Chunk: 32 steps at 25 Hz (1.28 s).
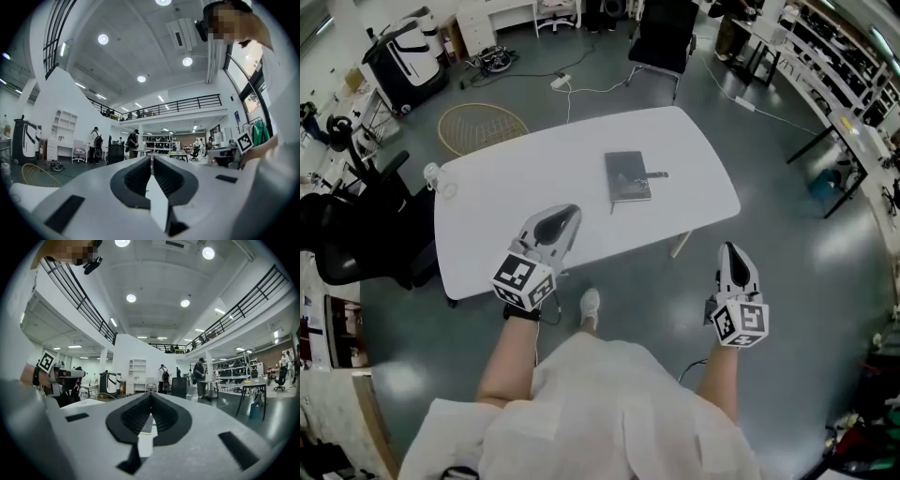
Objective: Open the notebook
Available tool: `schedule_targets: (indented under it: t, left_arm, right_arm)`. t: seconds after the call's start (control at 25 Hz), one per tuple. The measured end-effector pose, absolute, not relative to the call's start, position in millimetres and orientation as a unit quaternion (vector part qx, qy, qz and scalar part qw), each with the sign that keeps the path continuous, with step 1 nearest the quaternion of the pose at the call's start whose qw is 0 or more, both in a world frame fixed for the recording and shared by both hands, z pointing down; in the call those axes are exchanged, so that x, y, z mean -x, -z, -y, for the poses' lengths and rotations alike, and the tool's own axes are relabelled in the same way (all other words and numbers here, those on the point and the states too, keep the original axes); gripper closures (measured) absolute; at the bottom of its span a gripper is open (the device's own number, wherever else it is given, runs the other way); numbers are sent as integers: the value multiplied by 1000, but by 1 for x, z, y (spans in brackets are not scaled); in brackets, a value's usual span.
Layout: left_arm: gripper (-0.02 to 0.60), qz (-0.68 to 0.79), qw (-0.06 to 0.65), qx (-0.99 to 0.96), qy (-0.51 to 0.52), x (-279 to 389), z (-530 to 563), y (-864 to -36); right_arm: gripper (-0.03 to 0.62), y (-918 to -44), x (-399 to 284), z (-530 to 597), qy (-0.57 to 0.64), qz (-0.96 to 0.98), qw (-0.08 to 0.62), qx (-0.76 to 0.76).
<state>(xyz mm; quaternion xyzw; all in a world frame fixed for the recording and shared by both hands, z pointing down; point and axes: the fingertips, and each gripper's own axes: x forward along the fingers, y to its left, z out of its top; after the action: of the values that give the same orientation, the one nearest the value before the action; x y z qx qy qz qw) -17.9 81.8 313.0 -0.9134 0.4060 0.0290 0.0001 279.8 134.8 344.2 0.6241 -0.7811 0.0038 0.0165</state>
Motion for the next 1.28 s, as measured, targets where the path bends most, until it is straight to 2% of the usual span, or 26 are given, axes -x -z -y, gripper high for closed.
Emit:
schedule_targets:
  t: [0.52, 0.92, 1.28]
  left_arm:
    - [566, -395, 20, 917, -48, 44, 102, -323]
    - [566, -407, -1, 912, -52, 79, 169, -331]
    - [566, -402, -19, 915, -40, 63, 192, -350]
  right_arm:
    - [590, -352, -241, 49, 3, 795, 43, -605]
    - [591, -366, -194, 128, 12, 804, 69, -590]
    - [591, -378, -203, 168, 6, 810, 83, -581]
